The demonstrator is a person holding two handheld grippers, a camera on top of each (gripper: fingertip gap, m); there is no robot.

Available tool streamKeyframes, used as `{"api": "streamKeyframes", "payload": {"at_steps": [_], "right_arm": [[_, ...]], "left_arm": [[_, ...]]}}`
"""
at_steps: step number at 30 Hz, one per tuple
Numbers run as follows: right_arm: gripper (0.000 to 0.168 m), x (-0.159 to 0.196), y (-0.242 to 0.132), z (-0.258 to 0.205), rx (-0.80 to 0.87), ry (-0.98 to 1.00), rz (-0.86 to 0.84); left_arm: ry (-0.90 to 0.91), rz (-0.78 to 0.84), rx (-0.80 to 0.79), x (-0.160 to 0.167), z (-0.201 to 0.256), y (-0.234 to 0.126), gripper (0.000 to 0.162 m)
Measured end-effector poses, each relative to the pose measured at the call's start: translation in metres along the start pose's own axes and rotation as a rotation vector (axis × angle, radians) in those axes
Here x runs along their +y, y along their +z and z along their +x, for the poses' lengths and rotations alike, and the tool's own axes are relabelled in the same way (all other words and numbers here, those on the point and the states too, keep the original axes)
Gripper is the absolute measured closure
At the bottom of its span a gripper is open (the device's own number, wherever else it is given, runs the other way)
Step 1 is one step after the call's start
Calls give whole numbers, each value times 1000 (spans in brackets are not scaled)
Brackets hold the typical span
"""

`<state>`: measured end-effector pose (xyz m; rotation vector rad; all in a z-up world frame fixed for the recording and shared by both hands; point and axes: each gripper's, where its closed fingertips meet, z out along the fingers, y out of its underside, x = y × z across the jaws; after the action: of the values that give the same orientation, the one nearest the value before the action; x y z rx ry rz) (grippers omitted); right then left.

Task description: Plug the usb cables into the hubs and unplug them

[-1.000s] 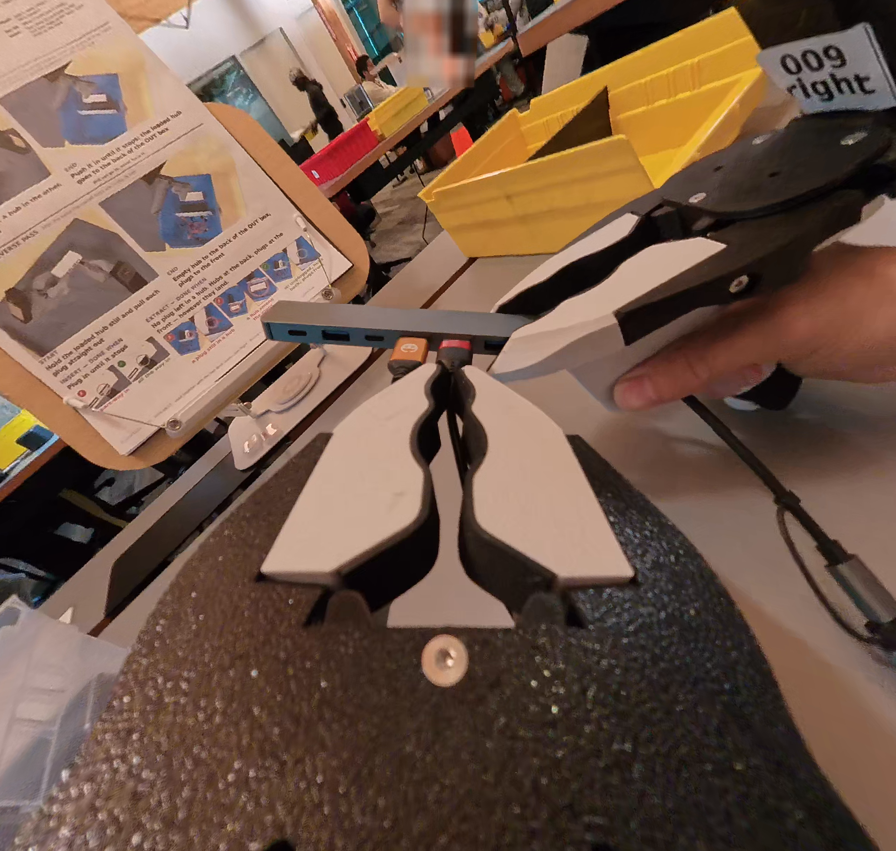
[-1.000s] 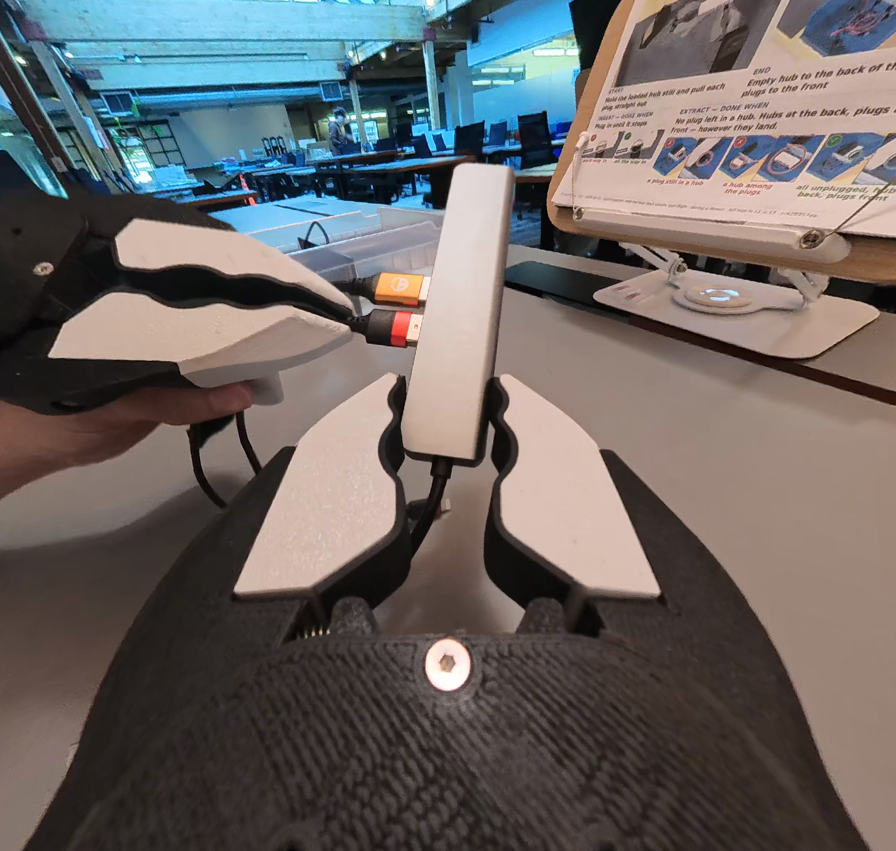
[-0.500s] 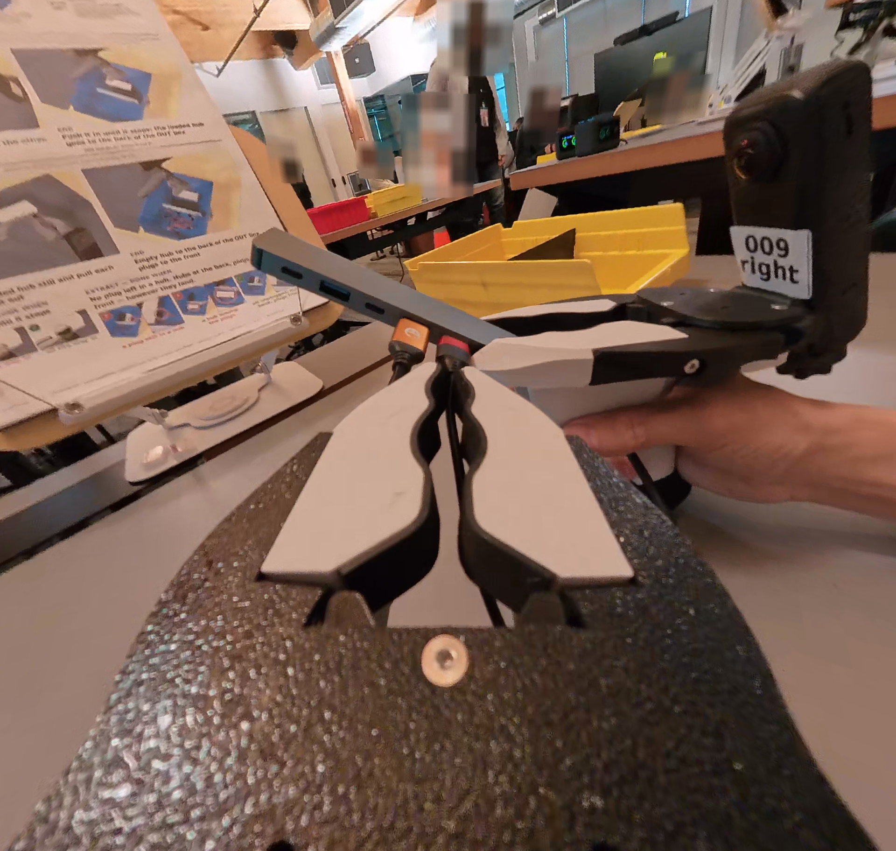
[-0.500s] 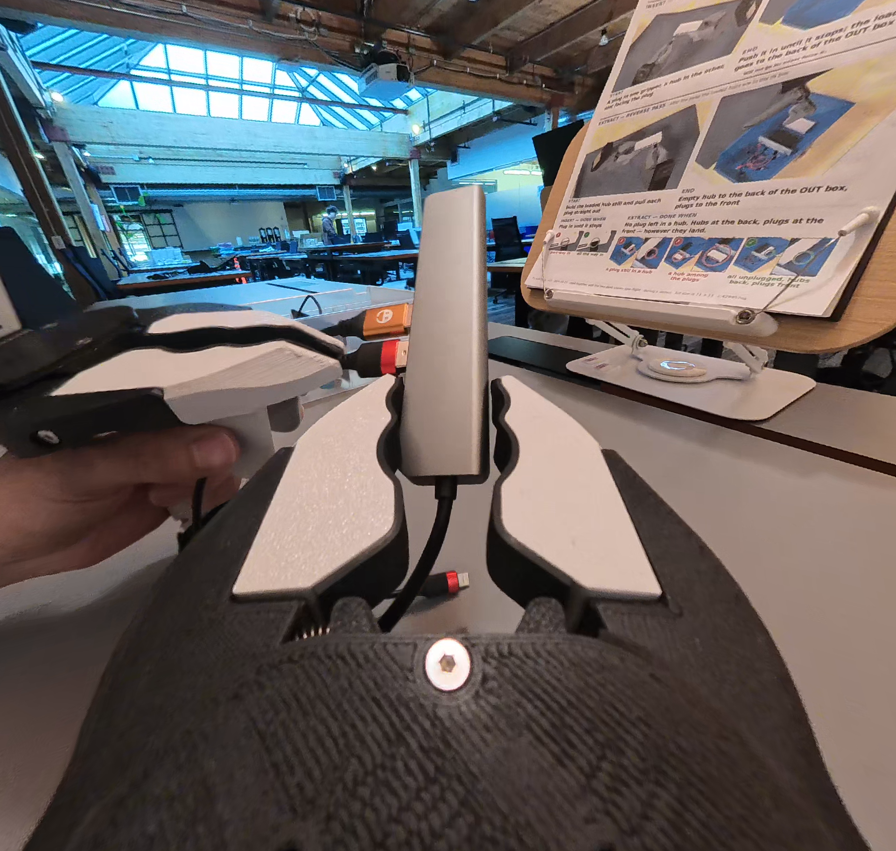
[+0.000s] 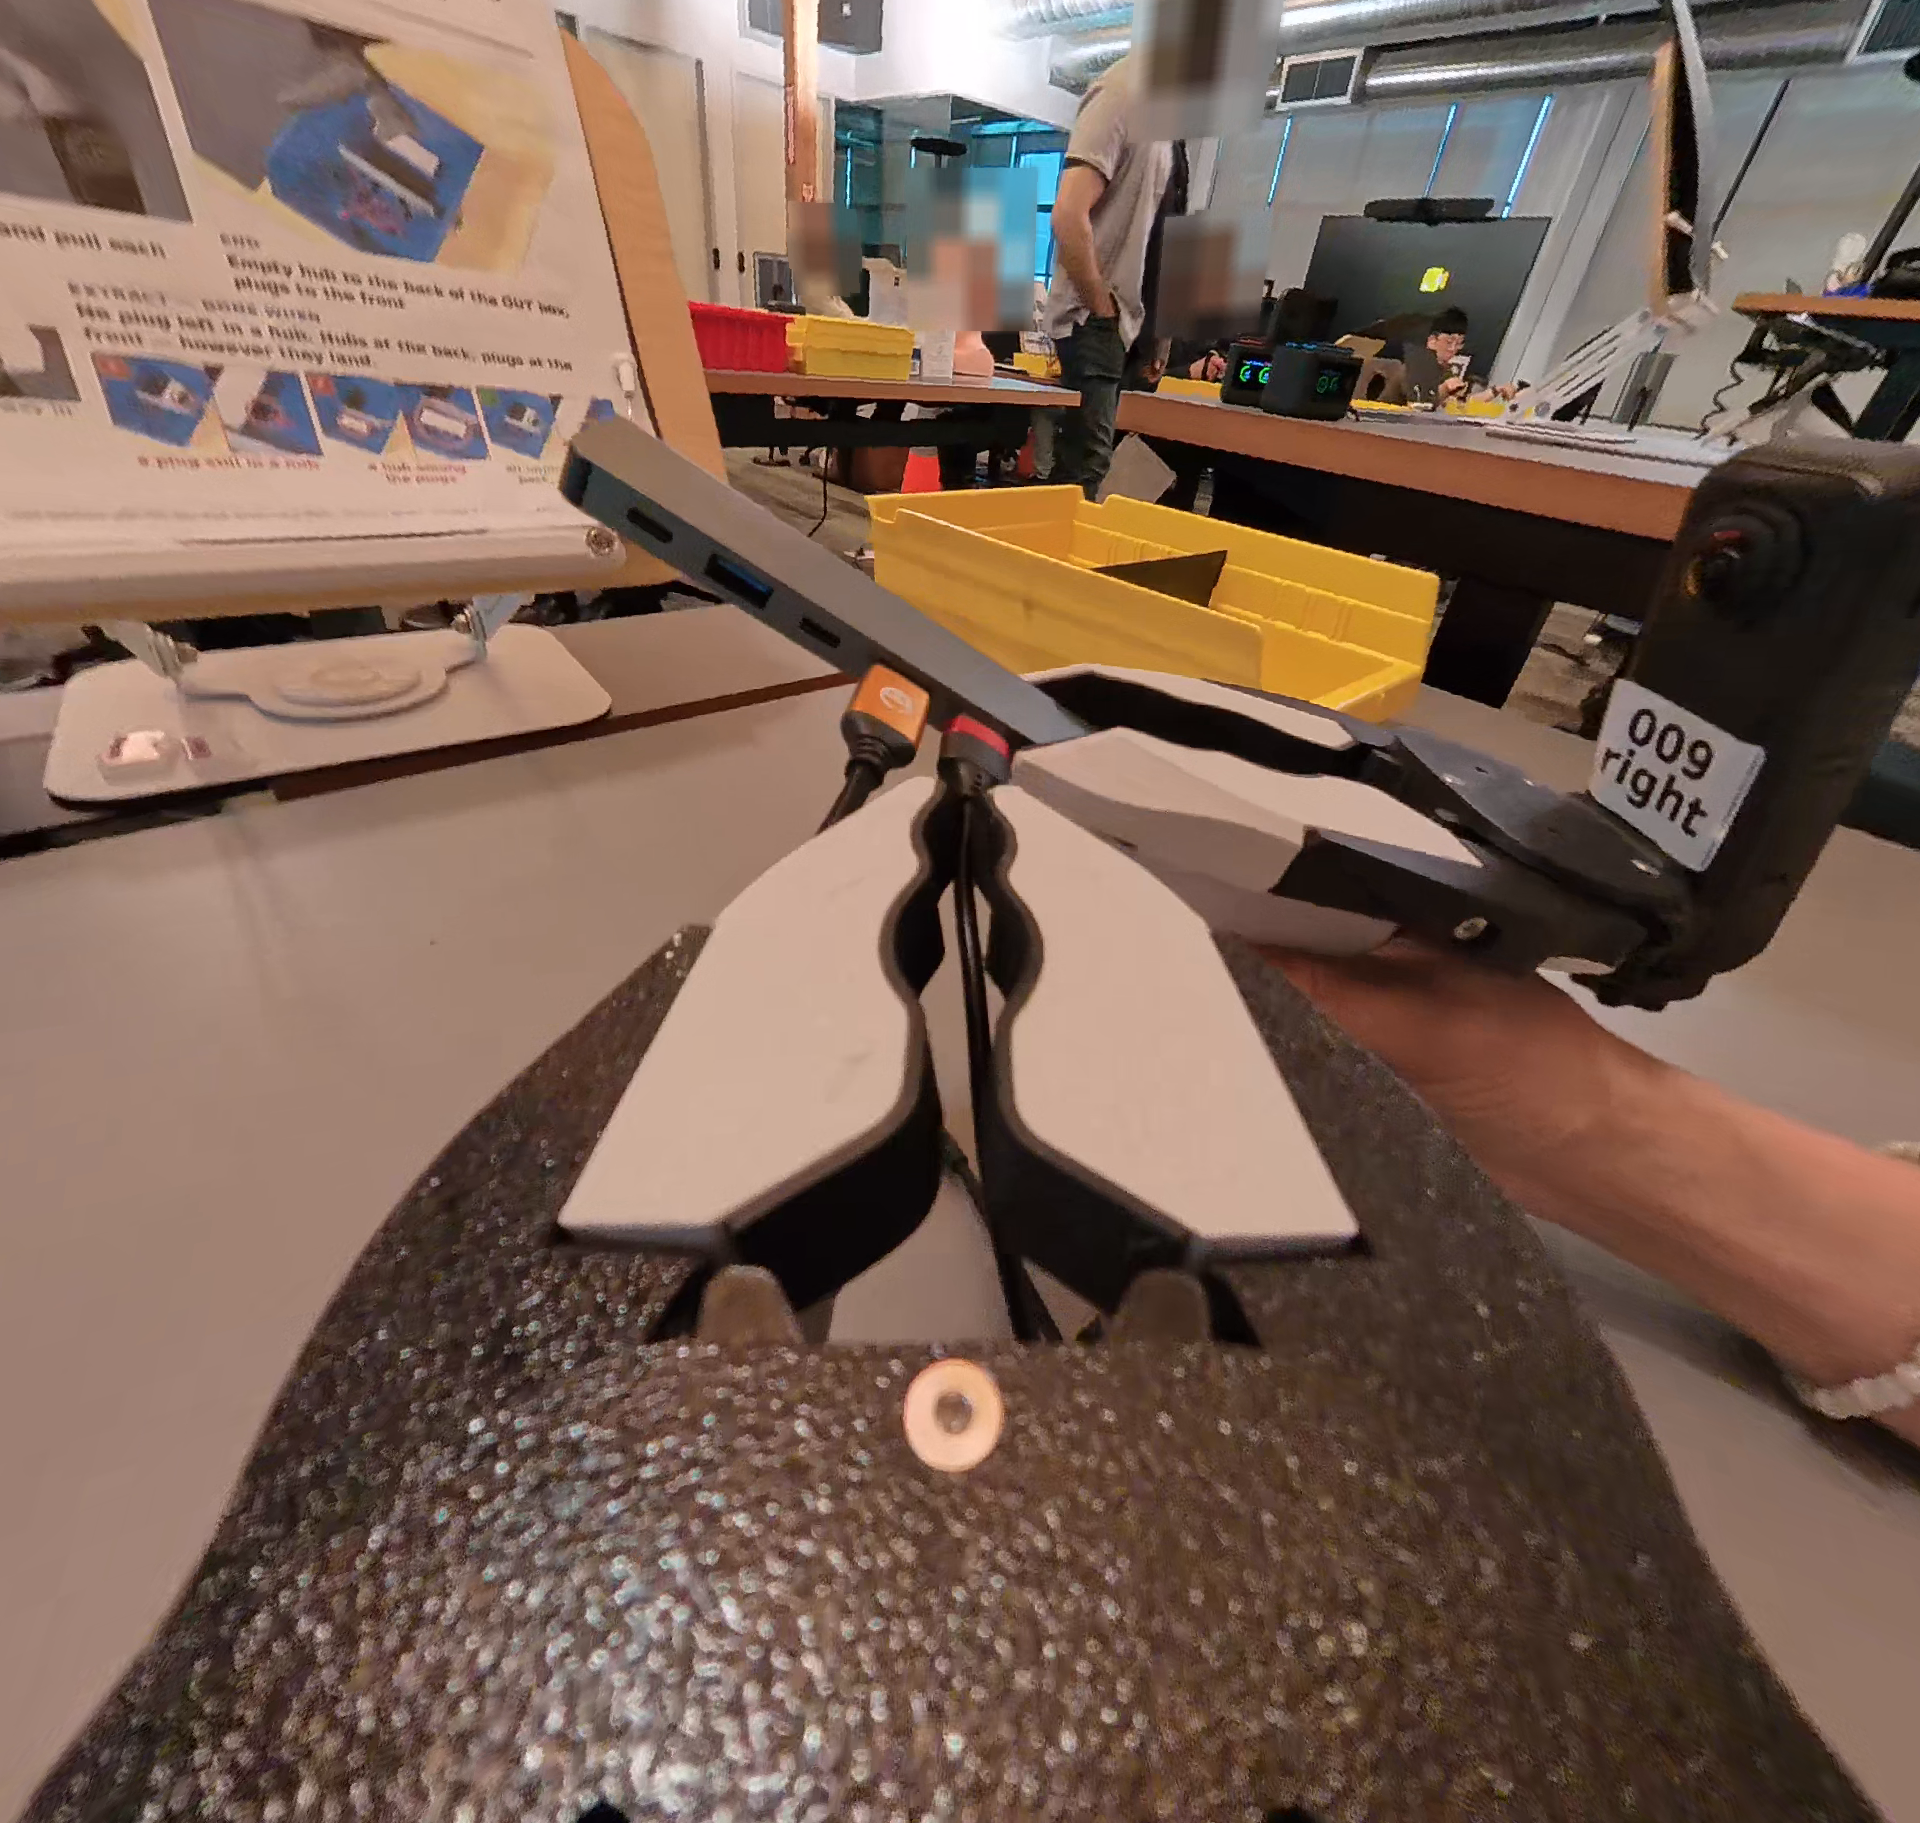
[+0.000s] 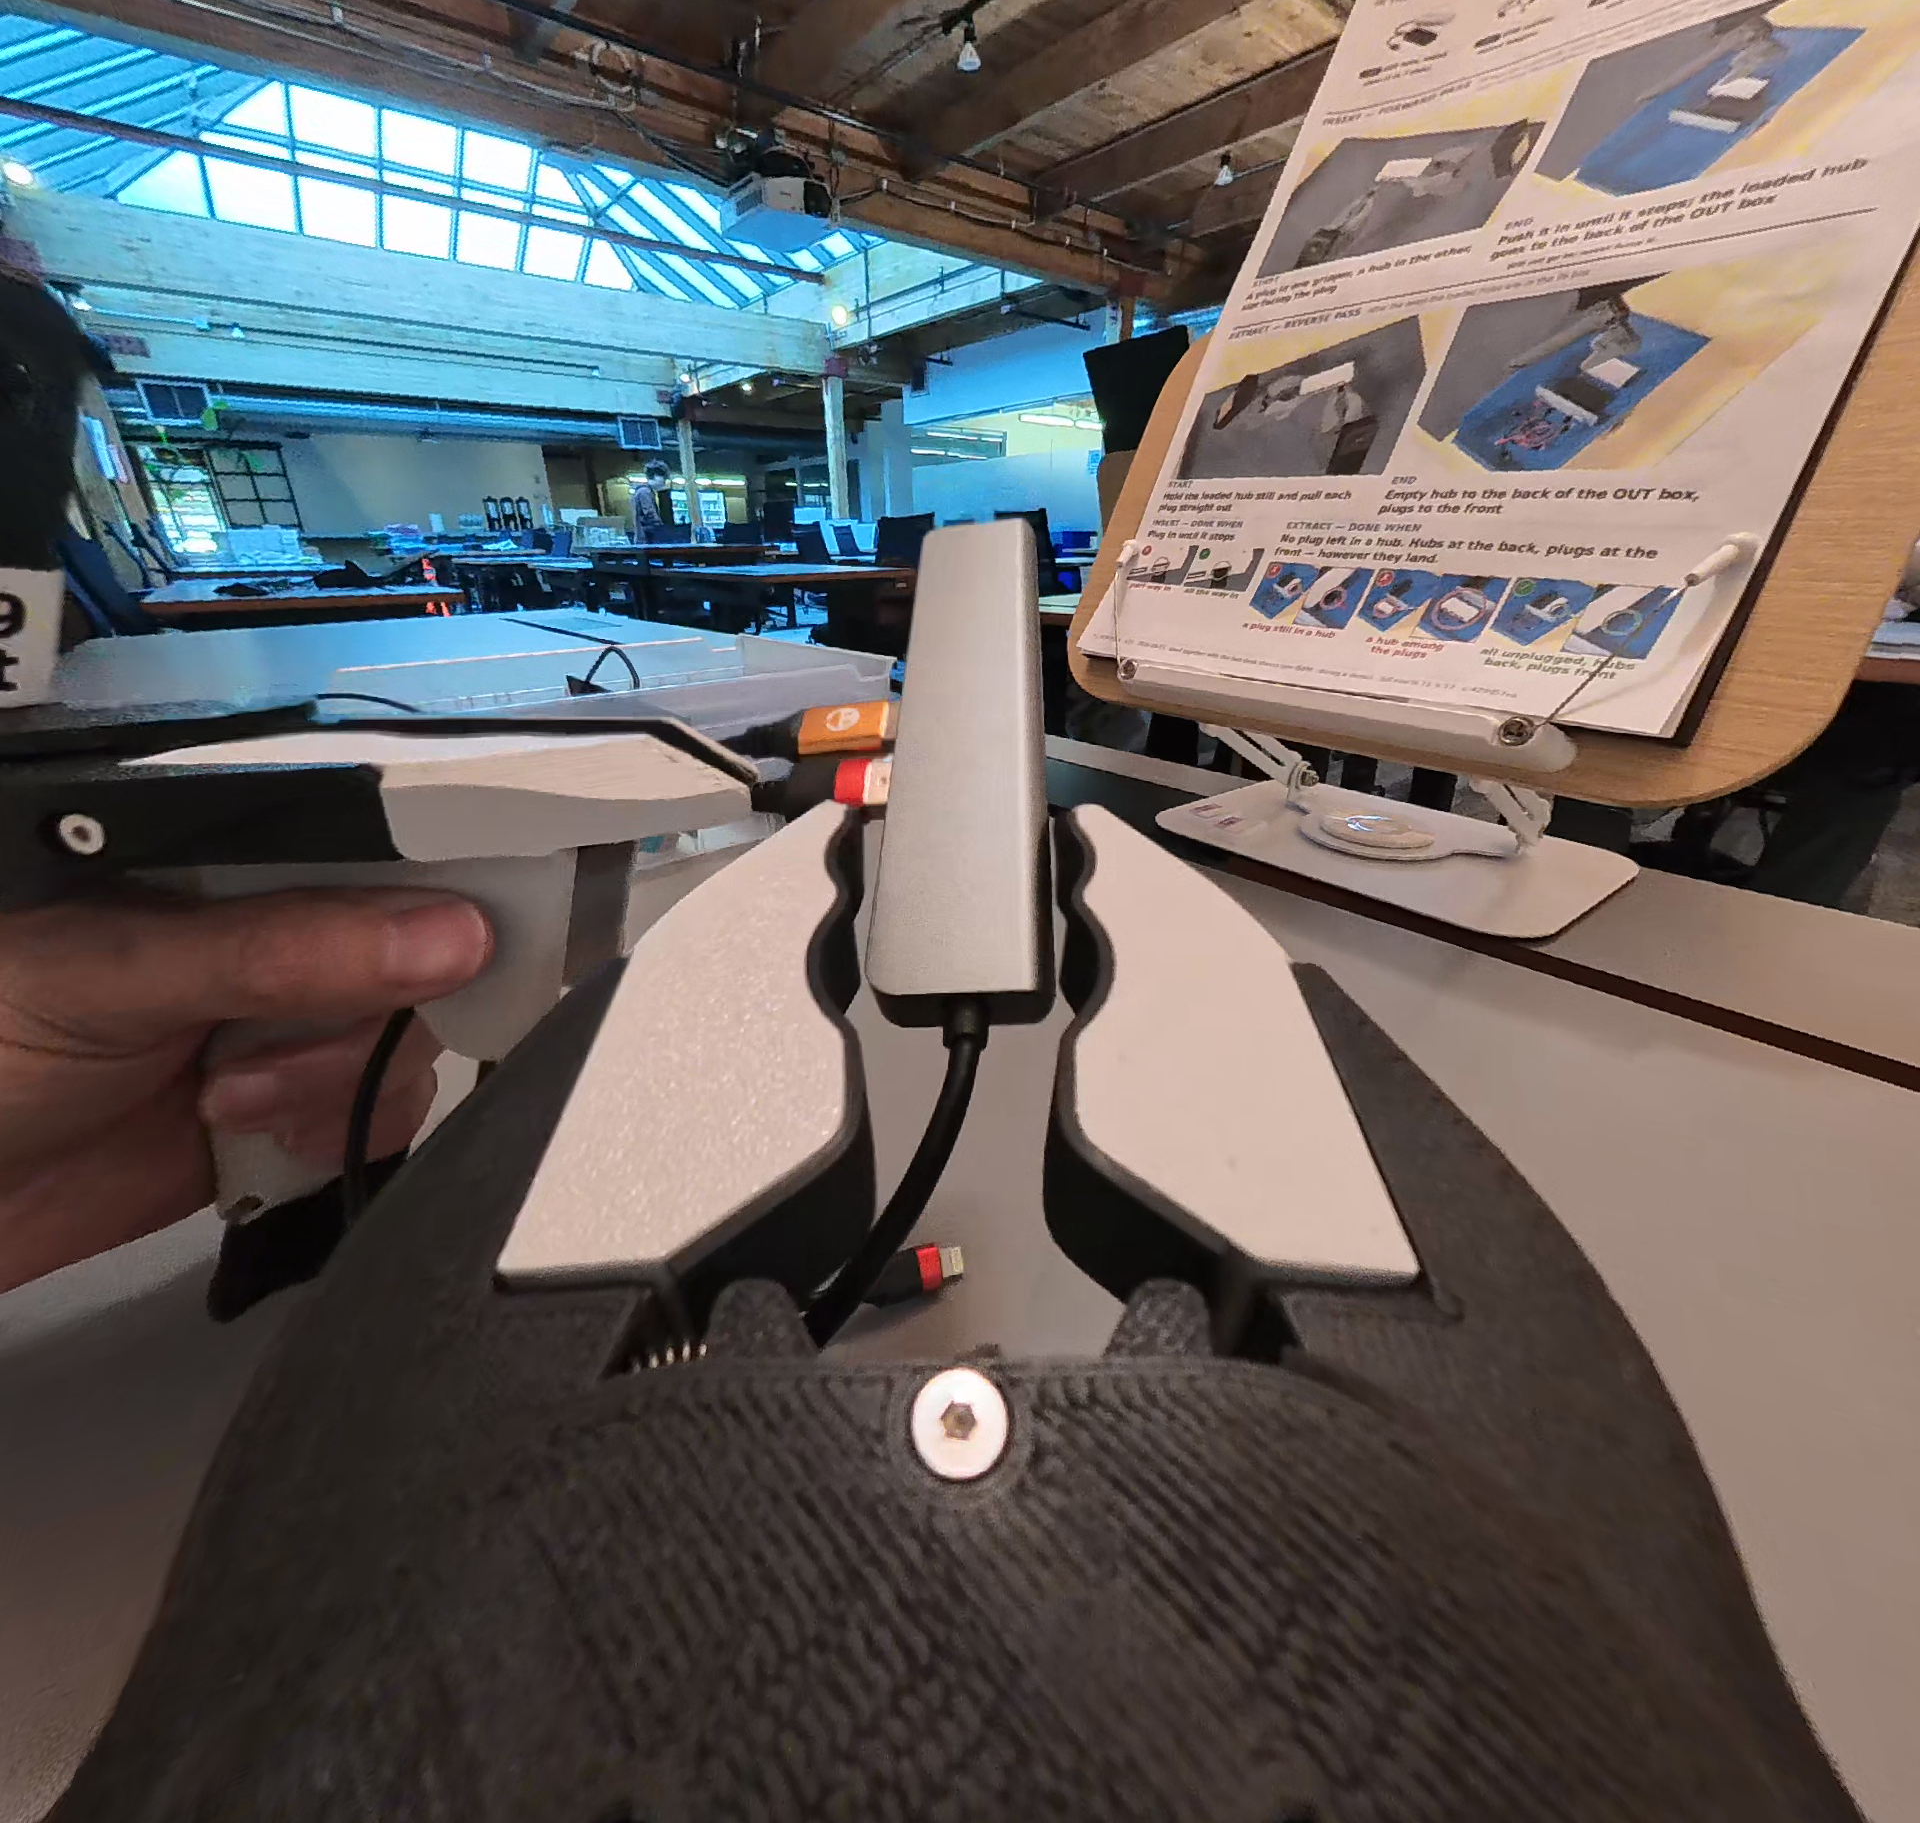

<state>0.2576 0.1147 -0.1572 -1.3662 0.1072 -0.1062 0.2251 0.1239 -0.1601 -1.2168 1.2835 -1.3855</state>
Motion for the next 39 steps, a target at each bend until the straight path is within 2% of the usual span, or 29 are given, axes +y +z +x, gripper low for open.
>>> {"api": "streamKeyframes", "payload": {"at_steps": [15, 18, 23, 27, 34, 39], "right_arm": [[136, 9, 4, 1, 1, -4, -73], [136, 12, 4, 0, -9, 9, -102], [136, 16, 3, -2, -28, 39, -141], [135, 21, 2, -4, -42, 47, -181], [135, 24, 3, -6, -35, 27, -205], [135, 24, 3, -8, -54, 24, -210]], "left_arm": [[-10, -11, -19, 1, -2, 0, 160], [74, -46, -40, 4, -4, -1, 160], [346, -123, -66, 6, -5, -2, 160], [464, -154, -61, 4, -4, -2, 160], [554, -240, -45, 13, -8, -4, 160], [536, -182, -68, 9, -7, -6, 160]]}}
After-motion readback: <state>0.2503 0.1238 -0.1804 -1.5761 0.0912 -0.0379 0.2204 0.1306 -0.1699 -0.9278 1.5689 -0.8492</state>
